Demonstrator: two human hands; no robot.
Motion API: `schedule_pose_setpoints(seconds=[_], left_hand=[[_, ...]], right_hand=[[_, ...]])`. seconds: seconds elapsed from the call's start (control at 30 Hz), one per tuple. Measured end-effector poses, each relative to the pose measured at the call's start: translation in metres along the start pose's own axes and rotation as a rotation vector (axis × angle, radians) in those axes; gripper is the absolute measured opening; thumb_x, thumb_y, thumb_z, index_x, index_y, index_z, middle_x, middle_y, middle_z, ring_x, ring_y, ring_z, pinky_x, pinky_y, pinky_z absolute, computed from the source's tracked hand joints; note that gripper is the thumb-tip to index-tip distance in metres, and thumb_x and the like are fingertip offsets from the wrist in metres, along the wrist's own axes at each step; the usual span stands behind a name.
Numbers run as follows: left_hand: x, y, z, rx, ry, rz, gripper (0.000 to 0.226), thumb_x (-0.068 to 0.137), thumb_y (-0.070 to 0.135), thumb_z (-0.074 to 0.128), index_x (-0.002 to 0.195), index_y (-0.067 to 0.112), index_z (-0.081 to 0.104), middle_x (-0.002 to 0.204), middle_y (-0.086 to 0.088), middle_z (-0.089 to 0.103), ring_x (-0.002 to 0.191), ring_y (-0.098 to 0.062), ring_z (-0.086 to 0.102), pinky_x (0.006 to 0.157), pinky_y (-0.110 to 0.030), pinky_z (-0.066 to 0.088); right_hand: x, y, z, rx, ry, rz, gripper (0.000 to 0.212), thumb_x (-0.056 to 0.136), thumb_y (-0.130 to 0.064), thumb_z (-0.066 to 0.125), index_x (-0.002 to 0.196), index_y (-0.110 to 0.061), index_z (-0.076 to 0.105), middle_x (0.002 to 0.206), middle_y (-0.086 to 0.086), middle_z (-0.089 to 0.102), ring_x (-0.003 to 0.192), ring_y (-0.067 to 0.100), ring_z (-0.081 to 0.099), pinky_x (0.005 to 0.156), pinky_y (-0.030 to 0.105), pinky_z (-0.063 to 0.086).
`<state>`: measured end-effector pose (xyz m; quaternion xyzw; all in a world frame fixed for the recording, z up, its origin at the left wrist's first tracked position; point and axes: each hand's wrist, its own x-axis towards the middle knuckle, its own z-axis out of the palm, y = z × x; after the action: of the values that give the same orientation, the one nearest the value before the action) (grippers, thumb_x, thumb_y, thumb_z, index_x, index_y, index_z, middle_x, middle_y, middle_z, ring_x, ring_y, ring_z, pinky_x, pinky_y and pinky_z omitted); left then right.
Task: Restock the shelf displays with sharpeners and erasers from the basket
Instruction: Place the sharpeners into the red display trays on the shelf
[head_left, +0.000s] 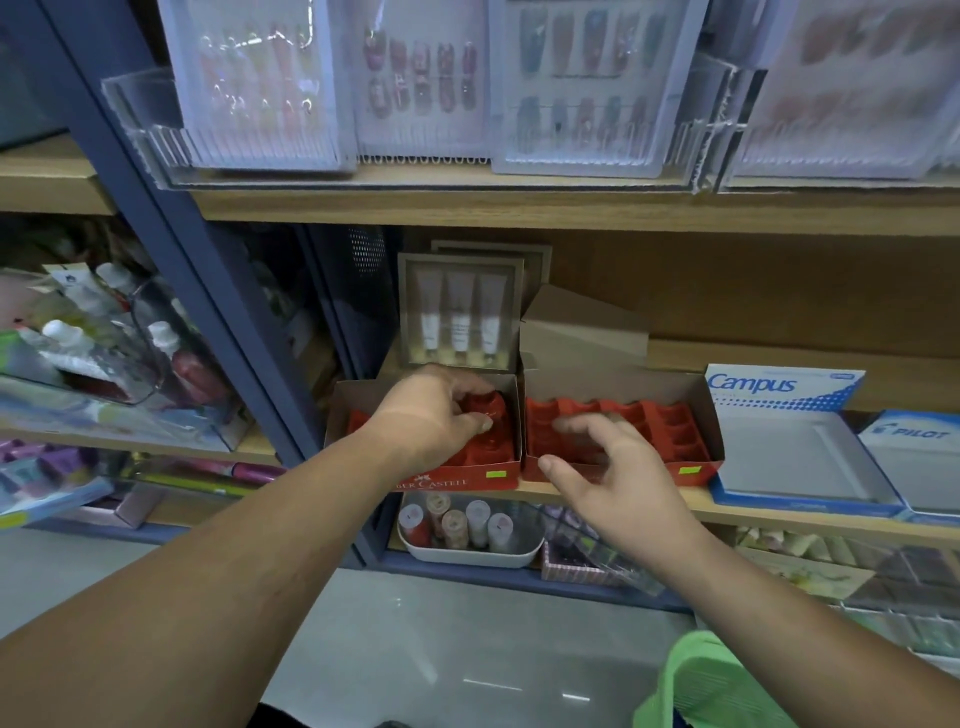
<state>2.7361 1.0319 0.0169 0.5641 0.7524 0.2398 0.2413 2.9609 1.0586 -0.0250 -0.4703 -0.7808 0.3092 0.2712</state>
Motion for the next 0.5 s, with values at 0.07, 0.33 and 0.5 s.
schedule_pose_setpoints(seconds=[0.07,0.33,0.5], left_hand=[[0.0,0.0,0.002,0.067,-0.005,0.015,0.04,0.094,0.025,0.073,0.133,0.031,0.066,0.112,0.008,0.07,0.102,-0.008,0.063,0.091,-0.016,0.045],[0.008,-0.003,0.02,0.231,0.069,0.048,0.029,0.091,0.023,0.075,0.119,0.029,0.07,0.109,0.007,0.068,0.091,-0.011,0.059,0.083,-0.021,0.045],[-0.004,0.016,0.016,0.498,0.049,0.109,0.032,0.095,0.034,0.066,0.127,0.032,0.068,0.13,0.004,0.061,0.115,-0.02,0.059,0.094,-0.035,0.052]], right_hand=[[0.001,-0.002,-0.001,-0.022,-0.015,-0.013,0.04,0.087,-0.047,0.075,0.123,-0.036,0.063,0.123,-0.014,0.056,0.119,0.003,0.052,0.093,0.011,0.037],[-0.022,0.005,-0.018,-0.013,-0.003,-0.121,0.047,0.083,-0.048,0.076,0.126,-0.031,0.066,0.118,-0.024,0.059,0.117,-0.006,0.054,0.1,0.019,0.046],[-0.059,0.02,-0.037,0.002,-0.017,-0.138,0.041,0.082,-0.052,0.074,0.118,-0.035,0.068,0.111,-0.026,0.059,0.11,0.001,0.058,0.089,0.031,0.053]])
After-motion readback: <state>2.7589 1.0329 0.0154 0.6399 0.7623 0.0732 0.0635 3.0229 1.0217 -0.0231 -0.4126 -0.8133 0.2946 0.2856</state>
